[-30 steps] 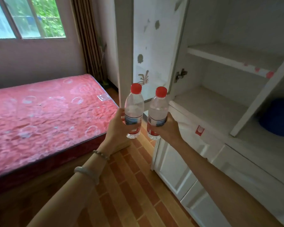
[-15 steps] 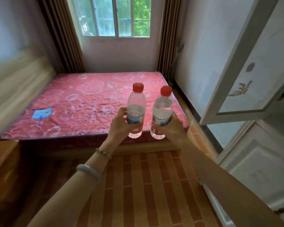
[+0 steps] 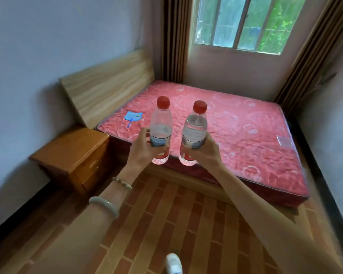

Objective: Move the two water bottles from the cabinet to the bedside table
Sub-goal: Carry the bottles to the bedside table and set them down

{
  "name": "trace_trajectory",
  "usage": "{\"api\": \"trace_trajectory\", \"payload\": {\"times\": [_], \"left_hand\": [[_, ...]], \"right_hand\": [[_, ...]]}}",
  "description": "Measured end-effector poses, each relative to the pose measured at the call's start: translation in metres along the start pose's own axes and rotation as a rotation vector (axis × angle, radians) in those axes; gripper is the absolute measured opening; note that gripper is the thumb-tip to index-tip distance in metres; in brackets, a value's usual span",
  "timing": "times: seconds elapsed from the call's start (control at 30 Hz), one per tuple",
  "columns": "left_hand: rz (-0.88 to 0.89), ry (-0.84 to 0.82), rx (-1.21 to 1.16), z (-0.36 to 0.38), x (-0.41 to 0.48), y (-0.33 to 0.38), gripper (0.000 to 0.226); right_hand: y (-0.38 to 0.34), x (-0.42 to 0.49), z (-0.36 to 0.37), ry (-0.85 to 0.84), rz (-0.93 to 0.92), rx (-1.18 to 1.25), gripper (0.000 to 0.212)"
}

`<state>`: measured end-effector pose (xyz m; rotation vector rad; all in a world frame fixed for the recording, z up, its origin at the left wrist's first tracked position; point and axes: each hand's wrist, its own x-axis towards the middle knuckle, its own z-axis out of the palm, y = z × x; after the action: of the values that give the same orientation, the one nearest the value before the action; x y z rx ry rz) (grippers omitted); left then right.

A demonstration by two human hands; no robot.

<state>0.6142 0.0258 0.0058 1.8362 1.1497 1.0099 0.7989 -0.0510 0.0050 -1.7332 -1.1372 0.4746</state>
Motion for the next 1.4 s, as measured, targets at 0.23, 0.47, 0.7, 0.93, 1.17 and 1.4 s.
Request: {"api": "trace_trajectory", "payload": {"times": [0.23,0.47,0.7,0.93,1.17,1.4], "left_hand": [[-0.11,0.145,0.066,-0.059,0.039,-0.044,0.076],[-0.211,0.308,0.054,-0.091,0.105,-0.083,0.075],[-0.257,0.413,0.101,-0.119,0.16,-0.112,0.071],[-0.37,0.525,0.182,-0.158,0.199,-0.154,0.076],[-0.428,0.607,0.23,-0.204,0.257,-0.202,0.07],[-0.467,0.622,0.206,-0.276,0.333,-0.26,0.066]], "right_hand": [[-0.027,0.064,0.084,-0.171,-0.109,-0.001,0.065],[-0.036,0.153,0.162,-0.358,-0.155,0.02,0.07],[-0.055,0.23,0.229,-0.49,-0.217,0.085,0.063],[-0.077,0.276,0.304,-0.585,-0.278,0.079,0.068],[-0.098,0.328,0.396,-0.683,-0.309,0.109,0.065],[-0.138,0.39,0.493,-0.713,-0.316,0.114,0.069]]}}
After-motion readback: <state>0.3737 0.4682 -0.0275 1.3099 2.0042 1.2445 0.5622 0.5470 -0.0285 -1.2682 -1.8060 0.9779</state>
